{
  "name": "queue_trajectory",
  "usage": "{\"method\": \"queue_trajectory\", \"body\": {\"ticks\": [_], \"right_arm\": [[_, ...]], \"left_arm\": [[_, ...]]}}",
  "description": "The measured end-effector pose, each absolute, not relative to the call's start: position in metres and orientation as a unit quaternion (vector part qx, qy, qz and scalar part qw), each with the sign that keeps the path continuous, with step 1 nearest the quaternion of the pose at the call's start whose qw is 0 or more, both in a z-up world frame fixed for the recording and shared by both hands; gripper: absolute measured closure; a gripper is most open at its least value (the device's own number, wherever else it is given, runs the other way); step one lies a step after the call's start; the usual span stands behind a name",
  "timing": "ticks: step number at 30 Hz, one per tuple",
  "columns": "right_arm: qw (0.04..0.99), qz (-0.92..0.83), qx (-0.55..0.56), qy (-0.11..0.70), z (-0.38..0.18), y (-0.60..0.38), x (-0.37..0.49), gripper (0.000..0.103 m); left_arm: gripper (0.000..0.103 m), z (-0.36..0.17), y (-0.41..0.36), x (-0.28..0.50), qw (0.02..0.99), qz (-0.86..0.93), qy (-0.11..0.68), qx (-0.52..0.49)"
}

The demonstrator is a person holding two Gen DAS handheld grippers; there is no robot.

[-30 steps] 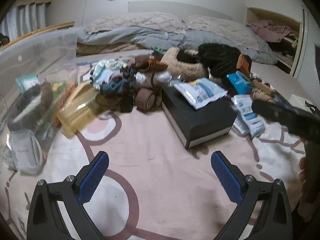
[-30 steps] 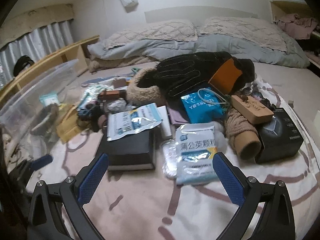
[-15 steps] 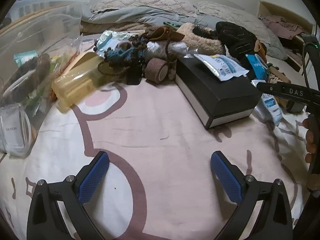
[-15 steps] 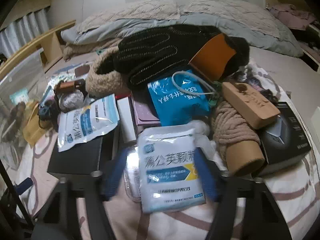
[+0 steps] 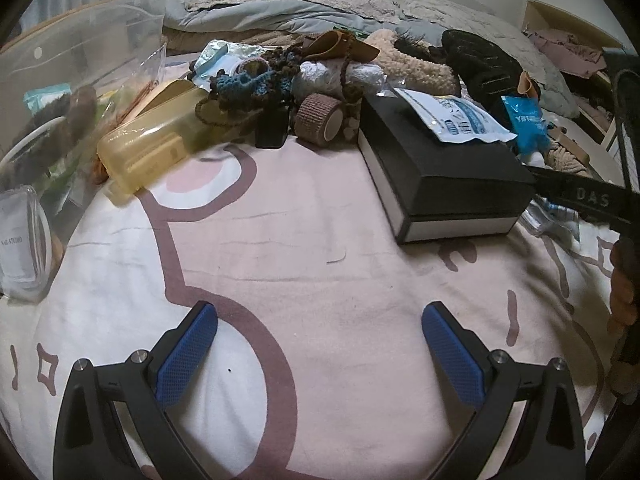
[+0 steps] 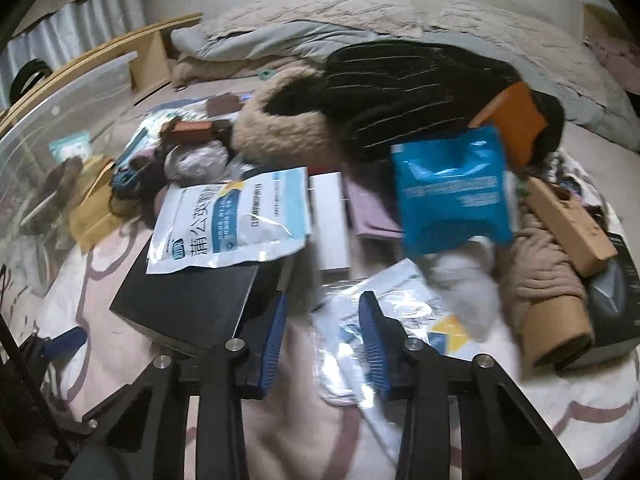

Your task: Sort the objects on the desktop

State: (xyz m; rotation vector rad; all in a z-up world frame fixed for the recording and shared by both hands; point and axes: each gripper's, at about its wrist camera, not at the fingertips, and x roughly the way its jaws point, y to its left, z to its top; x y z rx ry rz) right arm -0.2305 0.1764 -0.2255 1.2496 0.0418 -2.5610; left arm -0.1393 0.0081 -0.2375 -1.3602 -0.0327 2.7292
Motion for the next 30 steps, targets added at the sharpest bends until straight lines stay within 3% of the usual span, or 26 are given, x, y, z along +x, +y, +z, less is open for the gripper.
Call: {"method": "queue_trajectory", "body": {"ticks": [3,11,26,30], "right_arm": [[0.165,-0.883,0.439,-0.004,-0.225,0.173,-0.233,0.082],[0.179,-0.877,0.444,-0.045,-0.228,0.180,-0.231,0.083],[0.176,-0.879,0.437,-0.074,-0.233,0.182,-0.230,0.083],[0.177,-0.877,0.441,-0.075,-0.235,0.178,-0.227,0.087]], "left_arm": [[0.000,-0.234,0.006,-0.136,0.054,0.895,-0.016,-0.443],[0.003,-0.207,0.011,-0.147,0.120,0.905,-0.070,-0.403],[0.044,-0.212,0.014,-0.198,0.219,0.865,-0.194,-0.408],[0.045,-0.212,0.013,-0.196,0.223,0.866,-0.194,-0.404]]}}
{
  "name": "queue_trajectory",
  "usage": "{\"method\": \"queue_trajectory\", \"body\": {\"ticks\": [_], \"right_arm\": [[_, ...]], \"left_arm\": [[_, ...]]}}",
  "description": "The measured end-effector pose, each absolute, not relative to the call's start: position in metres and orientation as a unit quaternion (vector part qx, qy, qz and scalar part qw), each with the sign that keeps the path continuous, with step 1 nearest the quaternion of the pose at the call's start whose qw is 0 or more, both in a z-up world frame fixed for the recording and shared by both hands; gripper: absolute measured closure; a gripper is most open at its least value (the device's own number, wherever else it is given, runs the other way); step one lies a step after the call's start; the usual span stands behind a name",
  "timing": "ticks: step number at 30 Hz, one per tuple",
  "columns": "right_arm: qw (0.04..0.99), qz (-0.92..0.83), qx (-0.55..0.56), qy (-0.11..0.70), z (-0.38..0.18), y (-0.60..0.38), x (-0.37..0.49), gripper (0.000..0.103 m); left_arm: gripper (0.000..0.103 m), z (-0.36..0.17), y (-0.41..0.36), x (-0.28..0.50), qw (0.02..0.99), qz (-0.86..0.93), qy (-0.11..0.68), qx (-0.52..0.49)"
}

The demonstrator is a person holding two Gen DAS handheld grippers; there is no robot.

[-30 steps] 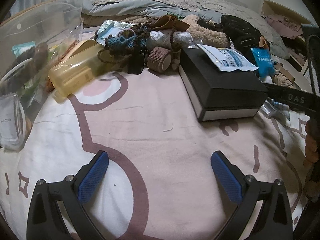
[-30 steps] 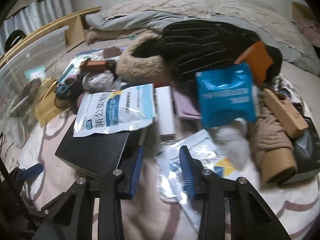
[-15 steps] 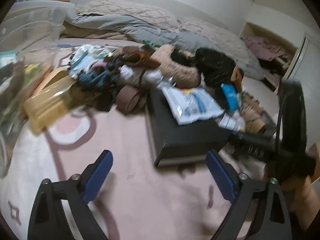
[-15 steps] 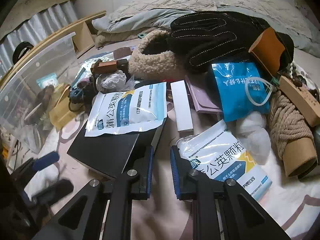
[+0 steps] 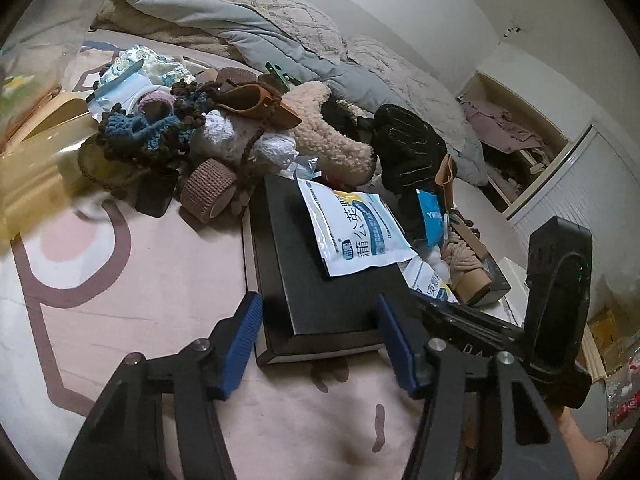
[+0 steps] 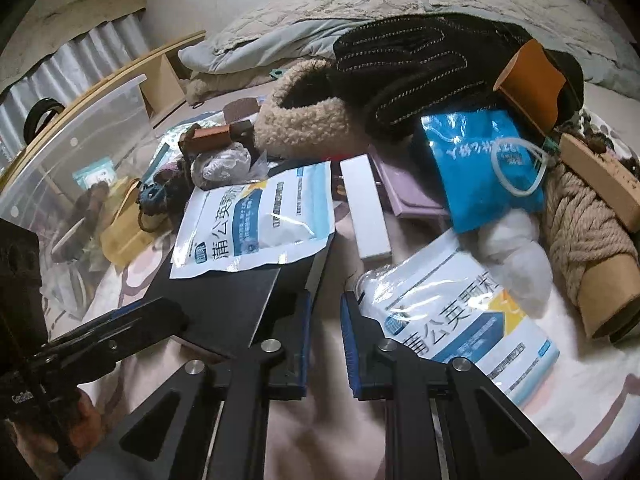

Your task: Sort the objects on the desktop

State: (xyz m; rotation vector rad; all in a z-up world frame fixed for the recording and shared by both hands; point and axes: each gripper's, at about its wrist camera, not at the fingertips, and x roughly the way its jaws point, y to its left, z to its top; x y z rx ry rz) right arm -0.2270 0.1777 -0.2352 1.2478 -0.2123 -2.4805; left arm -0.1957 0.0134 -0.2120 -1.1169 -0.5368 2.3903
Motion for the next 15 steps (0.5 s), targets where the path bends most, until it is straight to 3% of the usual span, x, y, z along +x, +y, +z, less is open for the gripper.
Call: {"method": "queue_trajectory", "body": {"ticks": [3,13,15], "right_arm": [[0.194,-0.870,0.448,-0.068,-0.236,0.171,-0.223,0.096],[0.218,-0.858,0.461,-0.064,-0.233,0.165,-0.201,0.096],[0.227,-0.852,0.467,-0.069,-0.232,0.165,-0.195,0.096]], "left_arm": [[0.045,-0.210,0.011,-0.193,0.220,0.867,-0.195,-0.402],[0.044,-0.204,0.007,-0.170,0.199,0.878,-0.170,-0.402],[0.040,-0.203,0.007,-0.162,0.197,0.880,-0.159,-0.403]]}}
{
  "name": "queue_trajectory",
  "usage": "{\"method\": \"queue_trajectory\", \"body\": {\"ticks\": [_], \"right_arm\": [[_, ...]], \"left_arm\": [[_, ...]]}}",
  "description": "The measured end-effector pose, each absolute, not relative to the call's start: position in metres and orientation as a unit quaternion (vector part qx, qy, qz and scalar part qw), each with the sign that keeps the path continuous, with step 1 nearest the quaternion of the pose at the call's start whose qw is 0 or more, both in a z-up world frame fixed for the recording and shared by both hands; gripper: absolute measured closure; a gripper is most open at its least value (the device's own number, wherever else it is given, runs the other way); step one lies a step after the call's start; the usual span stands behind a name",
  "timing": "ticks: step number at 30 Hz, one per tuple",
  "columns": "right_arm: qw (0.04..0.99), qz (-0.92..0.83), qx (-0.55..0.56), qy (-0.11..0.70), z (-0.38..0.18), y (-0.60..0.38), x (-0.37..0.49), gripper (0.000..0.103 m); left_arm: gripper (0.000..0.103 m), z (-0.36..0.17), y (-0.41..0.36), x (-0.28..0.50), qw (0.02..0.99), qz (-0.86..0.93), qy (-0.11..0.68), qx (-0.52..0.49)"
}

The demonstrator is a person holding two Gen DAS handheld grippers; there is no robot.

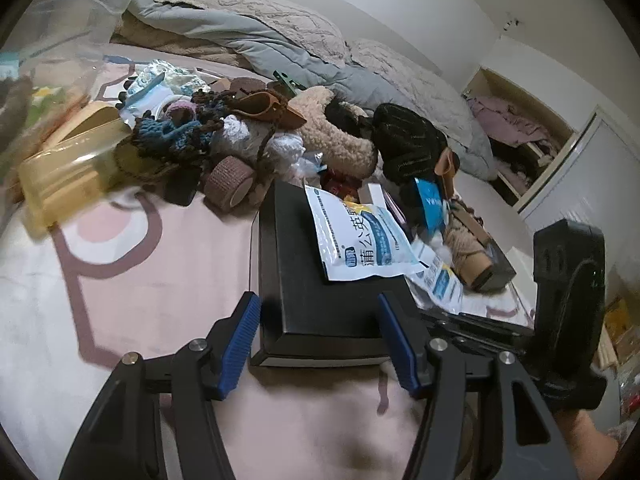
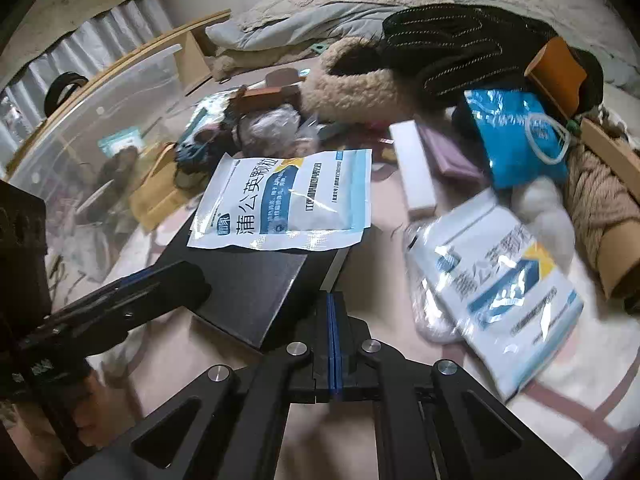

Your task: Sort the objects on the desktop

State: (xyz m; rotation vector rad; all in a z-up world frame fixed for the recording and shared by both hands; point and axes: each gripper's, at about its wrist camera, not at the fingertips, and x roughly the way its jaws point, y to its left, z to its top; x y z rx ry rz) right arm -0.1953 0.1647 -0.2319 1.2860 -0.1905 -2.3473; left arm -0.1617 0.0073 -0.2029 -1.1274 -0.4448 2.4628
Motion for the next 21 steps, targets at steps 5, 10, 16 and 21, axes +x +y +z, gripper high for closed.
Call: {"method": "queue_trajectory", "body": {"ticks": [5,10,16,21], "right_arm": [[0.246,-0.844,0.473,-0.061,-0.230,0.158,-0.178,0.096],[0.289,-0.824,0.481,-0.078,-0.230,0.144,-0.168,0.096],[0.310,-0.818,0.477,-0.089,-0.228,0.134,-0.168,0.096],[0.297,-0.825,0.466,-0.117,-0.221,0.156,-0.173,0.096]], "left_arm": [[0.038,-0.200,0.004,-0.148,0.181,0.884,-0.147,-0.406],[0.033,-0.197,-0.012,-0.147,0.145,0.890,-0.147,-0.407],[0.024,-0.201,-0.033,-0.155,0.129,0.879,-0.193,-0.417],[0.023,-0.199,-0.028,-0.156,0.133,0.885,-0.170,-0.413]]}}
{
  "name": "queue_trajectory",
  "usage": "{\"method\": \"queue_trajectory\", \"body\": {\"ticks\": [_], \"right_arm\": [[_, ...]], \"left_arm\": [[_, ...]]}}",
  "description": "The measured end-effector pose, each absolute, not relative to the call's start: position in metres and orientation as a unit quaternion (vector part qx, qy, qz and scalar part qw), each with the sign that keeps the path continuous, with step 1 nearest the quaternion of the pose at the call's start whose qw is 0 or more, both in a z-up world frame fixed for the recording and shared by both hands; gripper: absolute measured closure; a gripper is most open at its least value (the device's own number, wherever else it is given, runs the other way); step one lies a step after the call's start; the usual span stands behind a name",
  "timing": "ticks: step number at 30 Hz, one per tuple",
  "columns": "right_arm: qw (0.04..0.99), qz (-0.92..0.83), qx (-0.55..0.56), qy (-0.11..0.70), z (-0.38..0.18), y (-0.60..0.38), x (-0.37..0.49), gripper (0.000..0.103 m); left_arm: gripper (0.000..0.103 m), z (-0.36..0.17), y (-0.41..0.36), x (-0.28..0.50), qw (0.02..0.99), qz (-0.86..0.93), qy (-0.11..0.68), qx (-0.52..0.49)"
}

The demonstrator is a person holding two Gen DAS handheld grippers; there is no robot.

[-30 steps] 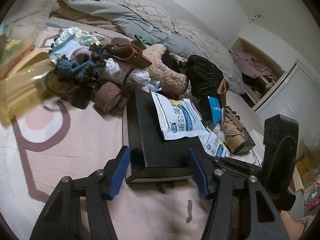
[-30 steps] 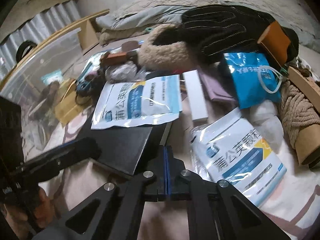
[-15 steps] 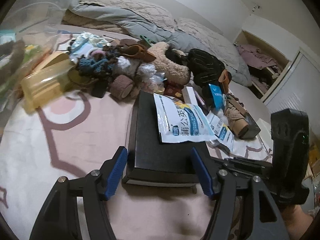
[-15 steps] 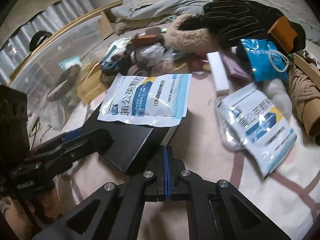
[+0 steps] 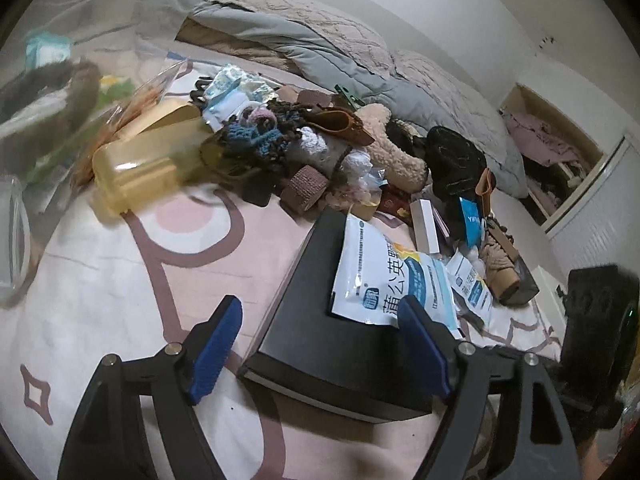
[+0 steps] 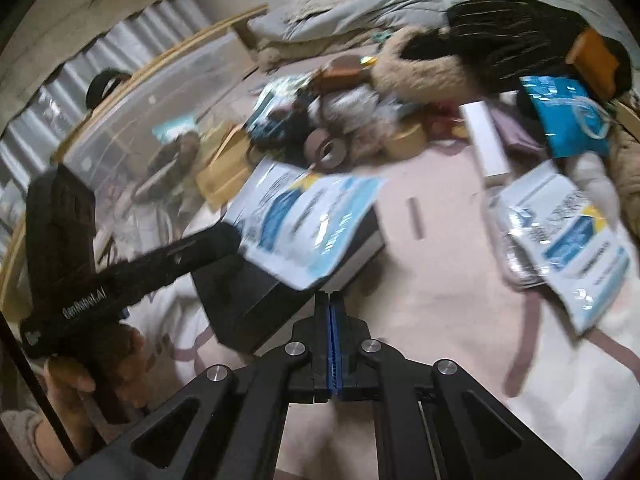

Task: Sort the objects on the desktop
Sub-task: 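Lift and tilt the black box edge with the right gripper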

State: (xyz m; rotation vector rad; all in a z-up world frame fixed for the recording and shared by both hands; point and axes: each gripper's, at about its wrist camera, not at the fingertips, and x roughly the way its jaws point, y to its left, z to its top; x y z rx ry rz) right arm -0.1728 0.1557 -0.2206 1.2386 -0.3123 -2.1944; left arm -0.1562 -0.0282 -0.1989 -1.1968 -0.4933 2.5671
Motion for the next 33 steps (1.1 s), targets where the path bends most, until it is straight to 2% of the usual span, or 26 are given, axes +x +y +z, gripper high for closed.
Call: {"method": "queue_trajectory", "body": {"ticks": [8,21,26,30,33], "right_arm": [[0.342,-0.825,0.438,-0.102,-0.203,0.147,-0.165,0.096],[0.322,-0.840,0.429,-0.081,-0.201,0.113,-0.215,0.096],[0.266,-0.861,0.416,-0.121,-0.203,0.131,-0.241,0.096],[0.254,-0.854,0.433,-0.135,-0.213,0.149,-0.246,0.096],[0.257,-0.840,0.455,-0.146,-0.224,0.155,-0.248,0.096]], "left_arm": [[0.021,-0.191,-0.014,-0.148,0.133,0.888,-0.078,-0.434],[0.021,-0.193,-0.017,-0.155,0.136,0.883,-0.093,-0.439],[0.021,-0.195,-0.026,-0.160,0.125,0.885,-0.107,-0.435],[0.021,-0.197,-0.029,-0.160,0.130,0.877,-0.124,-0.445],[0.021,-0.194,-0.026,-0.158,0.133,0.877,-0.109,-0.449]]}}
